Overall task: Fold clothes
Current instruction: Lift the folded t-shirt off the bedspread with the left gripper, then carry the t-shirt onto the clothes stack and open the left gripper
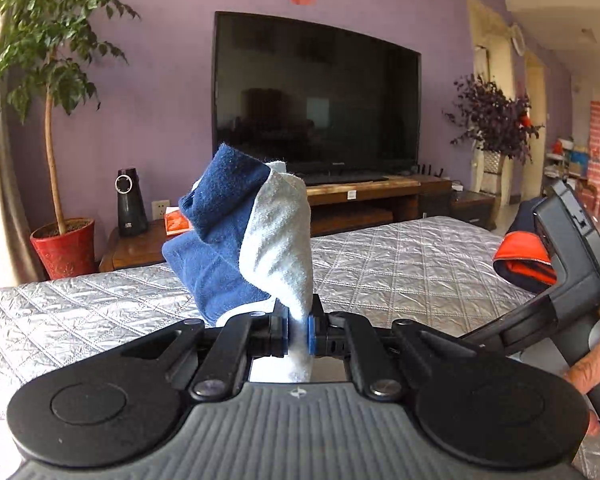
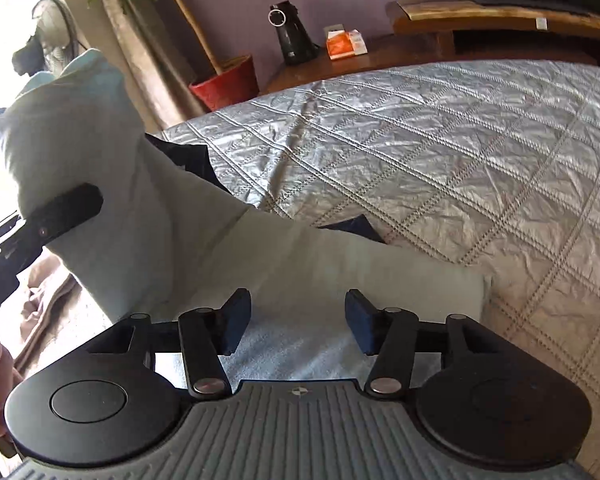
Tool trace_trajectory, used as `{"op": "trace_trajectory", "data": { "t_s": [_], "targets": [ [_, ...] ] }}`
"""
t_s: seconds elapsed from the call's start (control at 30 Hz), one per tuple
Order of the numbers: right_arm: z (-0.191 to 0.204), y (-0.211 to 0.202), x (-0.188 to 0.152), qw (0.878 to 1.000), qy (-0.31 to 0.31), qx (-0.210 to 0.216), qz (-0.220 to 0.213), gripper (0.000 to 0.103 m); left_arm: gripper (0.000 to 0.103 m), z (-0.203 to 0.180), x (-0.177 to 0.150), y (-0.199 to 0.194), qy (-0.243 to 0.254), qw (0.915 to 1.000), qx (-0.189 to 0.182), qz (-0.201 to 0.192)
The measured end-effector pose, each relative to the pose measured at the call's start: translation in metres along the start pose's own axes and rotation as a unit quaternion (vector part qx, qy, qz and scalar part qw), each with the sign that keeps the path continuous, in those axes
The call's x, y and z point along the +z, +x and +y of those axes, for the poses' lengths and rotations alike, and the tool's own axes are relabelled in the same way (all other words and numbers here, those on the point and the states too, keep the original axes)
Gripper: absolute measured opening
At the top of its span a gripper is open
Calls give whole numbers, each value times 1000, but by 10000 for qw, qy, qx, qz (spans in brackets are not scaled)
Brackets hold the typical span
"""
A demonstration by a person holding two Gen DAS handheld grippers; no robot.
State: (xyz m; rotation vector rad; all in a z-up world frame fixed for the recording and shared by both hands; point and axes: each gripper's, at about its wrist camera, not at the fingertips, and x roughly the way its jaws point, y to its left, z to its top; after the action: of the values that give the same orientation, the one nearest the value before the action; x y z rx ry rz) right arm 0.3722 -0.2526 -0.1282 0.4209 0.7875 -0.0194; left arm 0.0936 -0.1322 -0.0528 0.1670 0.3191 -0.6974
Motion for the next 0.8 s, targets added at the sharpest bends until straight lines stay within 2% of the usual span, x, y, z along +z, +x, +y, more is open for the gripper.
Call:
{"op": "trace_trajectory", "data": {
  "t_s": [0.13, 0.17, 0.2, 0.23, 0.3, 0.33, 0.4, 0.47, 0.5, 0.6, 0.7, 0.8],
  "targets": [
    [0, 6, 3, 9999, -135, -10, 31, 62, 8, -15, -1, 5, 407, 9988, -261, 59],
    [0, 5, 4, 9999, -132, -37, 21, 59, 8, -20, -1, 6, 542, 9980, -310, 77],
    [-7, 0, 6, 9999, 35, -88, -82, 54, 8, -25, -2, 8, 689, 9970, -350, 88],
    [-18, -9, 8, 9991, 279, -156, -278, 55, 8, -29, -2, 9, 818, 9958, -393, 102],
    [-41, -28, 10, 9944, 765, -292, -669, 57, 8, -34, -5, 12, 962, 9940, -495, 139],
    [-52, -36, 11, 9907, 1010, -356, -837, 64, 8, -35, -7, 13, 1005, 9933, -551, 165],
    [-73, -33, 6, 9861, 1424, -461, -717, 70, 8, -40, -10, 18, 1128, 9915, -619, 189],
    [-78, -27, 2, 9860, 1463, -558, -575, 69, 8, -45, -11, 21, 1299, 9890, -681, 184],
    [-78, -28, 1, 9851, 1477, -569, -669, 67, 8, -47, -12, 23, 1385, 9876, -711, 181],
    [-87, -36, 1, 9755, 1887, -440, -1046, 66, 10, -52, -13, 29, 1541, 9846, -793, 241],
    [-100, -47, -2, 9631, 2243, -606, -1359, 68, 13, -51, -17, 35, 1526, 9812, -1031, 573],
    [-111, -60, -4, 9511, 2440, -779, -1726, 68, 20, -57, -23, 44, 1741, 9716, -1292, 948]
  ]
}}
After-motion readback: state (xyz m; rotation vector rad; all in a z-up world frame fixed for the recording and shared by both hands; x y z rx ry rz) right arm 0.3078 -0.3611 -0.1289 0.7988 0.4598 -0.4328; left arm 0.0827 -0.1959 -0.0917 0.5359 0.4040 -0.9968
